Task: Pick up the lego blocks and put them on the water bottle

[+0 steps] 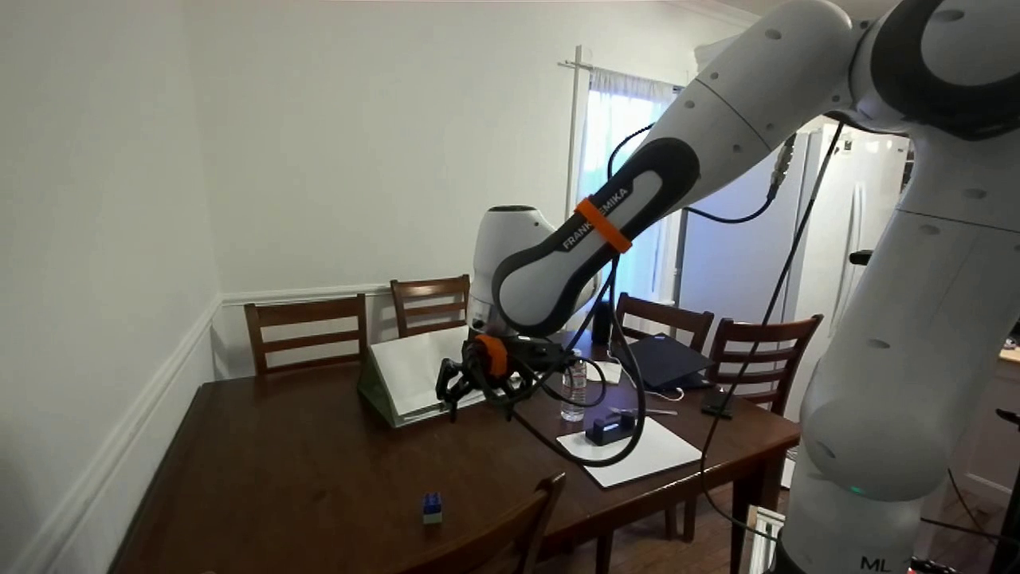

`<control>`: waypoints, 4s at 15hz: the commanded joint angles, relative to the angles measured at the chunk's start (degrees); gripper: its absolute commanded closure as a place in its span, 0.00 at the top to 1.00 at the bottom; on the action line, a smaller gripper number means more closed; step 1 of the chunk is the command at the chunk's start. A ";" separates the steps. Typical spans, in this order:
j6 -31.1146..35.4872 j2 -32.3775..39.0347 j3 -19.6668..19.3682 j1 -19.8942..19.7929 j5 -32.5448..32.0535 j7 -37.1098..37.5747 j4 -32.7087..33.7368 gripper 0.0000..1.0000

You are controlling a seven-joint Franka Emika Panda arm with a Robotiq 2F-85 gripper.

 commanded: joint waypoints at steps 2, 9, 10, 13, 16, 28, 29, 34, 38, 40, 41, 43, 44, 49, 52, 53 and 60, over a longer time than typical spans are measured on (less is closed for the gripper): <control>1.62 4.98 -2.11 1.67 -2.72 3.54 2.44 1.00; 2.08 19.08 -6.58 4.66 -5.87 8.94 10.17 1.00; 1.33 20.91 -7.57 5.48 -4.10 7.97 11.53 1.00; 1.93 25.88 -10.99 7.70 -3.95 9.22 14.66 1.00; 0.42 30.51 -13.28 9.13 -1.44 9.08 18.73 1.00; 0.32 44.44 -12.84 9.81 10.36 -0.83 30.57 1.00; 0.43 45.07 -13.14 10.10 10.19 -1.26 30.99 1.00; 0.68 47.18 -13.86 10.75 10.05 -3.66 32.97 0.63; 0.46 47.69 -13.89 10.46 10.33 -5.31 34.32 0.33; -0.09 46.82 -14.39 10.69 10.20 -5.11 34.49 0.19; -0.76 46.06 -15.18 11.11 9.76 -4.14 34.52 0.13; -3.18 44.74 -16.28 11.10 9.67 -3.05 35.30 0.11; -4.45 44.00 -17.12 11.02 9.53 -2.37 35.99 0.11; -13.12 38.98 -22.55 8.86 9.02 4.15 40.82 0.11; -16.34 34.32 -25.27 5.79 8.56 5.41 41.73 0.11; -17.14 32.86 -25.76 4.24 9.40 5.02 42.14 0.11; -24.00 26.58 -31.34 -5.28 11.35 10.43 43.07 0.11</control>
